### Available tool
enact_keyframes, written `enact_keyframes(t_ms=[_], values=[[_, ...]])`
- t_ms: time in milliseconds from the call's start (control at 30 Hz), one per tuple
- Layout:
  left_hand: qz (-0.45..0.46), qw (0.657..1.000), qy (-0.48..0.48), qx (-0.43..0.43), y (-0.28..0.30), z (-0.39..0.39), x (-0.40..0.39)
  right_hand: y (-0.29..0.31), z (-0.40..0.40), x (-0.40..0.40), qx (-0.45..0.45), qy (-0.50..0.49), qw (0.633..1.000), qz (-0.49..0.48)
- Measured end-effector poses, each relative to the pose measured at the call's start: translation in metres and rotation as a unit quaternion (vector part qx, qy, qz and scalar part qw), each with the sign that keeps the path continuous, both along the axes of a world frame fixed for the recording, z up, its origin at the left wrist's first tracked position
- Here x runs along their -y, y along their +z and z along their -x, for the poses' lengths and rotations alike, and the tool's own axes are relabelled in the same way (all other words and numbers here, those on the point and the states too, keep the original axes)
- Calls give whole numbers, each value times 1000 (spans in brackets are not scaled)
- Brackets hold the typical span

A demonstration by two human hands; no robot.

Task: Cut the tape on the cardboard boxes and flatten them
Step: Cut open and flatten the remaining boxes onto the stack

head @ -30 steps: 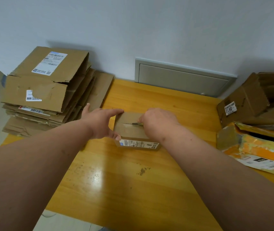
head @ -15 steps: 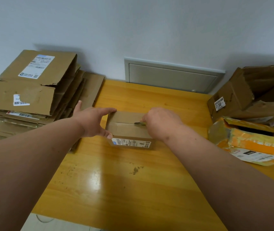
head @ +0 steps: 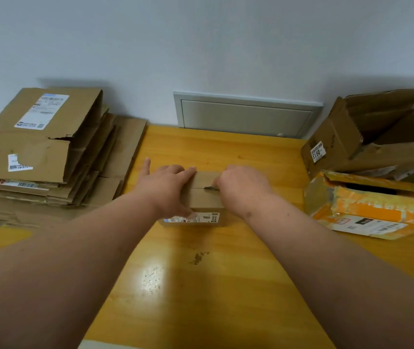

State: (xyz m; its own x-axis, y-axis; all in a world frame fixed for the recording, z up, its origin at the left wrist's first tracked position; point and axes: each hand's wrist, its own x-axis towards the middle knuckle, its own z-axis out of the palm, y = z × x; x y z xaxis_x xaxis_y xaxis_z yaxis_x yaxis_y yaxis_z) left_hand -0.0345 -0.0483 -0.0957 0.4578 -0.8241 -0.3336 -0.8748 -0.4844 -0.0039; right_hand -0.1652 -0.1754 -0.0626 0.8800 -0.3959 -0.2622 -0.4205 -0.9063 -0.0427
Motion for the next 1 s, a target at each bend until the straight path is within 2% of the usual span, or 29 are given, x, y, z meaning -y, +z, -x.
enact_keyframes(t_ms=[300, 467, 600, 733, 800, 900, 1000], values=[[-10, 1000, 7, -2, -2, -4, 3, 5, 19, 14, -4, 22, 1000, 10], [-15, 1000, 15, -4, 2, -3, 5, 8, 31, 27, 0, -6, 1000, 27], [-11, 1000, 12, 5, 4, -1, 6, -6, 66, 46, -76, -16, 995, 66], [-5, 1000, 11, 2, 3, 0, 7, -36, 101, 60, -46, -98, 994, -3], [2, 1000, 7, 6, 3, 0, 7, -48, 104, 63, -9, -164, 983, -82], [10, 1000, 13, 6, 4, 0, 5, -61, 99, 62, 40, -268, 935, -230], [13, 1000, 16, 0, 3, 0, 2, -80, 92, 48, 25, -331, 894, -300]])
